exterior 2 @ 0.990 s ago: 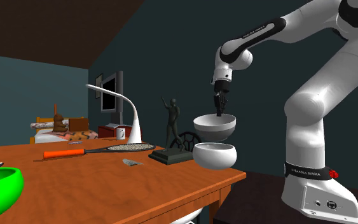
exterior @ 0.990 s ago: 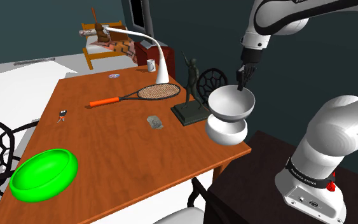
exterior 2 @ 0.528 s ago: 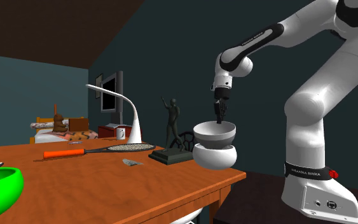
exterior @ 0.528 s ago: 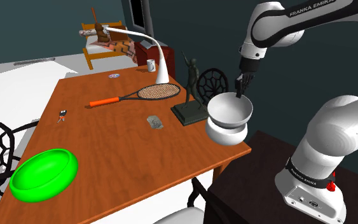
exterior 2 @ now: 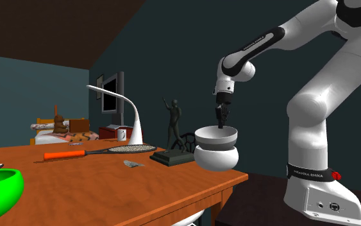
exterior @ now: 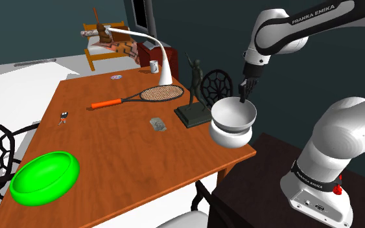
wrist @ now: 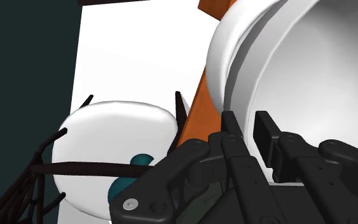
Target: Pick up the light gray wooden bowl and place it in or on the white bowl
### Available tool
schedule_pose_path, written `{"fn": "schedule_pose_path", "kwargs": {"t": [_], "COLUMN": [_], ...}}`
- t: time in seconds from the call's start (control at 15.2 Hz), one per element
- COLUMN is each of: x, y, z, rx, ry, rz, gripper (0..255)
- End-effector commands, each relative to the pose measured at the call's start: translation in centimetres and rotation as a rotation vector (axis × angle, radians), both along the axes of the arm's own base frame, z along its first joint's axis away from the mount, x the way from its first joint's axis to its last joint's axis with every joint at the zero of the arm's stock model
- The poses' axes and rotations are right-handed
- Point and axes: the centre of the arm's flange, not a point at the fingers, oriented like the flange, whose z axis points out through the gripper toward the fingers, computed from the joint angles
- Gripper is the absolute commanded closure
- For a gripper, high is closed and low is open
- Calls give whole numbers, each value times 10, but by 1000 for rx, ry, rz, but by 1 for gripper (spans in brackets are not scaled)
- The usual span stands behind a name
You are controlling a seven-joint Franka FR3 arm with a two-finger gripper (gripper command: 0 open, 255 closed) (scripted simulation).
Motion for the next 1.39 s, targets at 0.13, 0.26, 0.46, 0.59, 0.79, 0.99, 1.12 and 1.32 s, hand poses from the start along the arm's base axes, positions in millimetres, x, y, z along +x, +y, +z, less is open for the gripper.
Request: {"fn": "schedule_pose_path", "kwargs": {"t": [0.13, 0.26, 0.46, 0.59, 0.79, 0.99, 1.12, 1.32], "x": [0, -1, 0, -1, -2, -2, -2, -2], "y": [2, 2, 2, 1, -4, -4, -4, -4], "z": [-6, -6, -6, 7, 44, 44, 44, 44], "rx": [4, 4, 4, 4, 4, 4, 4, 4], "ry": [13, 13, 13, 13, 13, 13, 13, 13], "rz": [3, 3, 3, 3, 3, 3, 3, 3], "gripper": [255, 0, 0, 0, 0, 0, 0, 0]}}
